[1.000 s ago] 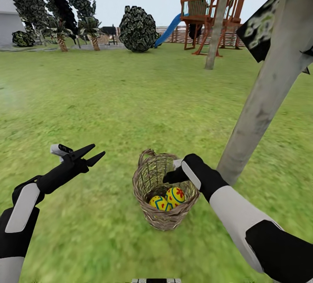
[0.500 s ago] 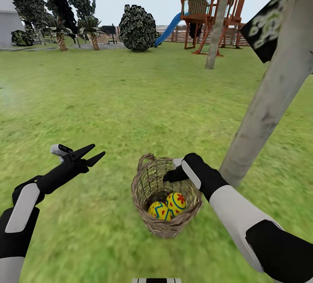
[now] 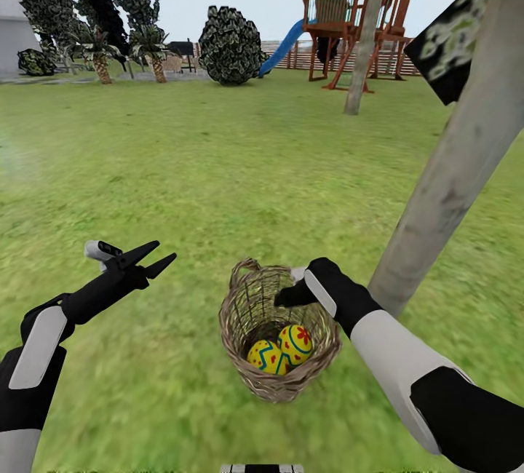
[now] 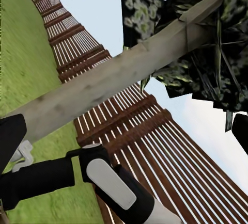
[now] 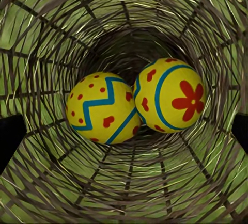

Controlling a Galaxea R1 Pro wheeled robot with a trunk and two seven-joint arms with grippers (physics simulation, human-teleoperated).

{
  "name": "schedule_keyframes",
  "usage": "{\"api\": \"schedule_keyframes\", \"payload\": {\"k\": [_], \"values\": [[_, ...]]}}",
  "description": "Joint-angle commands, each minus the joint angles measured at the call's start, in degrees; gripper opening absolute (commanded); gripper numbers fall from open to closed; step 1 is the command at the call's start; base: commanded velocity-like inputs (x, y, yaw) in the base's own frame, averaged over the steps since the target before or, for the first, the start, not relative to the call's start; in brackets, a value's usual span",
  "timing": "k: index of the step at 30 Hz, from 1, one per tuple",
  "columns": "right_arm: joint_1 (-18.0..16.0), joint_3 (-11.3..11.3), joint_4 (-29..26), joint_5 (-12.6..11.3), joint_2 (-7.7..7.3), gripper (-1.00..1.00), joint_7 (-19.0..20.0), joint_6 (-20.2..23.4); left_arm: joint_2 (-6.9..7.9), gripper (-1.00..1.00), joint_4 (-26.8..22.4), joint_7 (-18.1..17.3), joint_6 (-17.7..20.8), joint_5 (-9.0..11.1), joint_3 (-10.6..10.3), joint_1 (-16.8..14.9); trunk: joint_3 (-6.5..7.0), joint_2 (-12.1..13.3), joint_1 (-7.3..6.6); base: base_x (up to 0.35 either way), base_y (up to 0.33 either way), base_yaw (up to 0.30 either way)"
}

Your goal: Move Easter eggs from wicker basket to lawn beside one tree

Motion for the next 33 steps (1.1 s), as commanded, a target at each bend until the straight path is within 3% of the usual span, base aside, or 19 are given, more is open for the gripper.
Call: {"api": "schedule_keyframes", "payload": {"k": [1,11,20,33], "values": [[0.0,0.1,0.0,-0.2,-0.05,1.00,-0.1,0.2,0.00,1.00,0.0,-0.2,0.2,-0.1,0.0,0.0,-0.27,0.0,0.01,0.000,0.000,0.000],[0.0,0.0,0.0,-0.2,-0.03,1.00,-0.2,0.1,-0.03,1.00,0.0,-0.2,0.2,-0.1,0.0,0.0,-1.60,-0.1,0.16,0.000,0.000,0.000],[0.0,-0.1,-0.5,-0.2,0.44,1.00,-0.1,-0.4,-0.02,1.00,0.0,-0.2,0.2,0.0,0.0,0.0,-1.60,-0.1,0.16,0.000,0.006,0.000],[0.0,-0.2,-0.8,-0.2,0.47,1.00,-0.2,-0.3,-0.01,1.00,0.1,-0.2,0.3,0.0,0.0,0.0,-1.21,-0.1,0.16,0.000,0.290,-0.198]]}}
